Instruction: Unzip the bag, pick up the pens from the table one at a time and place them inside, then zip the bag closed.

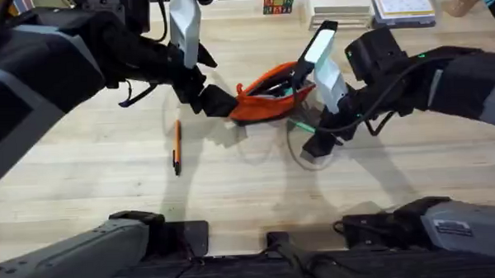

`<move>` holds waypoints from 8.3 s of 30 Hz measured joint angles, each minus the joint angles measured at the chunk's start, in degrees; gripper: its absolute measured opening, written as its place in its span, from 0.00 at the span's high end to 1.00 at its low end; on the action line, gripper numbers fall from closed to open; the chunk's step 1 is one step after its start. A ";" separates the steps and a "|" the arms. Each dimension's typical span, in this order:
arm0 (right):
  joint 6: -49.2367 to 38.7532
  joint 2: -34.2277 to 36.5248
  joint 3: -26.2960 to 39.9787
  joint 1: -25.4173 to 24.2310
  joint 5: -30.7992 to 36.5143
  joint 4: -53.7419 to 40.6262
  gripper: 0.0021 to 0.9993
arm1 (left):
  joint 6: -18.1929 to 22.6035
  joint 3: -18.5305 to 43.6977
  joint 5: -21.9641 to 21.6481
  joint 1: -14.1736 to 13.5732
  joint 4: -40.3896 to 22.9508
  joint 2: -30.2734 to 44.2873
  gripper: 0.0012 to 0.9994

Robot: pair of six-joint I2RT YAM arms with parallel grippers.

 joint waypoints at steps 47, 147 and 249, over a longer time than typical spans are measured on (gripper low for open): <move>1.22 2.48 14.52 -5.70 5.99 -19.07 0.97 | 0.00 0.00 0.00 0.02 0.20 0.00 0.01; -59.87 19.82 28.09 4.26 -10.49 -3.17 0.00 | 0.00 0.00 0.02 0.02 0.20 0.00 0.00; -12.44 -13.16 28.13 -8.83 -9.22 -8.20 0.00 | -43.93 -5.53 -37.60 0.72 -14.39 10.16 0.95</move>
